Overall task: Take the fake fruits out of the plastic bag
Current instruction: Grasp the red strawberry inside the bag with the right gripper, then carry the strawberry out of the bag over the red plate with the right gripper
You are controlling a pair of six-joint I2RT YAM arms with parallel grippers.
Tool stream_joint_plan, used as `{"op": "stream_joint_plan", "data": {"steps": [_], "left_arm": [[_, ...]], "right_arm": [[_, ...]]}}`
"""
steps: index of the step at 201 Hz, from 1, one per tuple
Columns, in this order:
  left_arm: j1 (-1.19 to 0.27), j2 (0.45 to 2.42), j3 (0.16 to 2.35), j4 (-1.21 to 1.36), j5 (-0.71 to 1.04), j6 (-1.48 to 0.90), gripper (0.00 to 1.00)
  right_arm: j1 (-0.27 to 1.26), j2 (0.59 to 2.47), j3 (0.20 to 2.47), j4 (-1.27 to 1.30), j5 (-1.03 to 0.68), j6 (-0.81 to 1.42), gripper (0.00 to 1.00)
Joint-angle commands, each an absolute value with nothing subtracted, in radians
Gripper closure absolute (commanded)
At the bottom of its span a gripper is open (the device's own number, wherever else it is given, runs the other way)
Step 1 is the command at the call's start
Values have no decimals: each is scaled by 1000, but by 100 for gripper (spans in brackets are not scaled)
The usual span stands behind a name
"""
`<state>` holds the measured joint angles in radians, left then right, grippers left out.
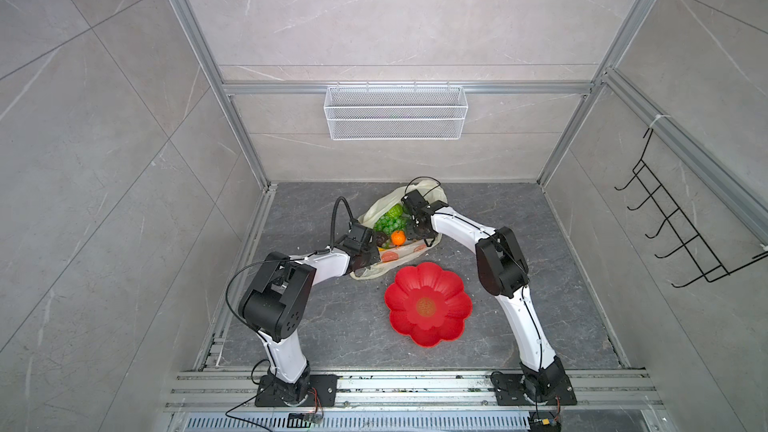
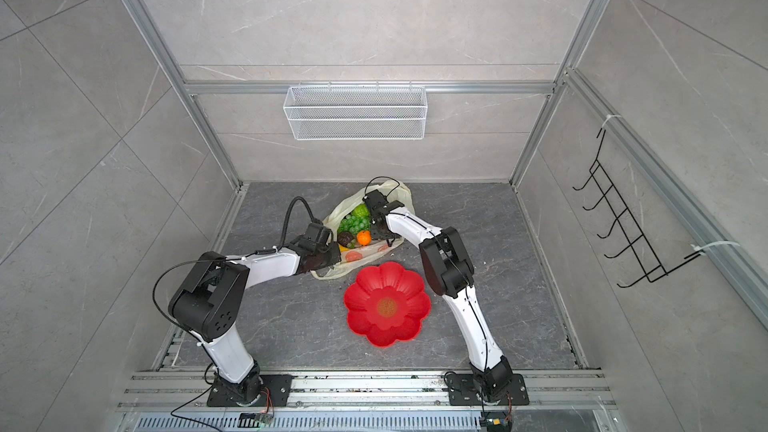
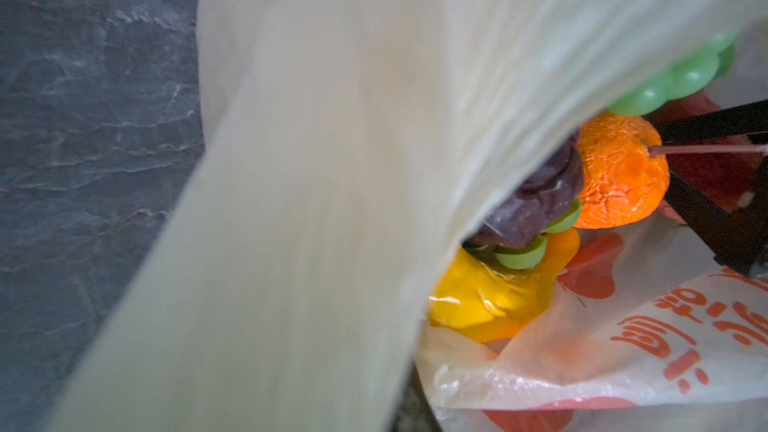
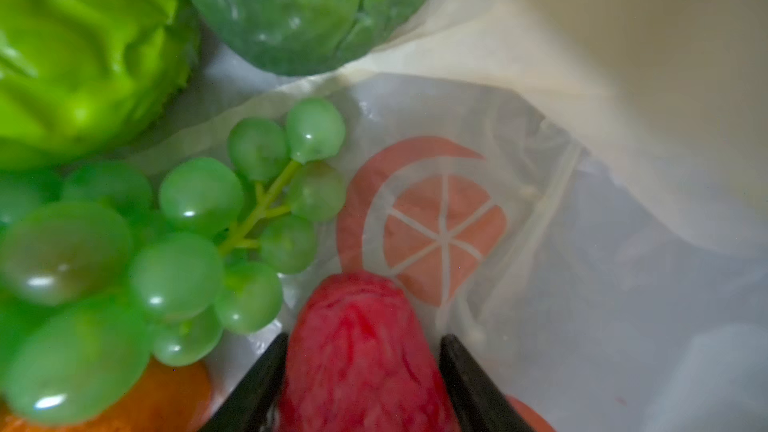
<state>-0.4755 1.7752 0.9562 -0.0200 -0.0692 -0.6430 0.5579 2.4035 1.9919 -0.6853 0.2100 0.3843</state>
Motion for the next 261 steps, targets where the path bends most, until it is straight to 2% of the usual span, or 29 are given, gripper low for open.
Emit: {"op": "stream_joint_plan", "data": {"steps": [1, 138, 222, 261], "left_arm": [[-468, 1745, 949, -7, -82, -632, 95], [-466, 1746, 951, -6, -72, -629, 95], [-465, 1742, 954, -15, -62, -626, 95], [-465, 1744, 955, -17, -50, -627, 95]], "right_arm": [[563, 2372, 2005, -715, 206, 382, 50], [579, 2164, 1955, -732, 147, 366, 53], [712, 1757, 1541, -892, 163, 334, 53], [766, 1642, 1377, -976, 165, 331, 53]]}}
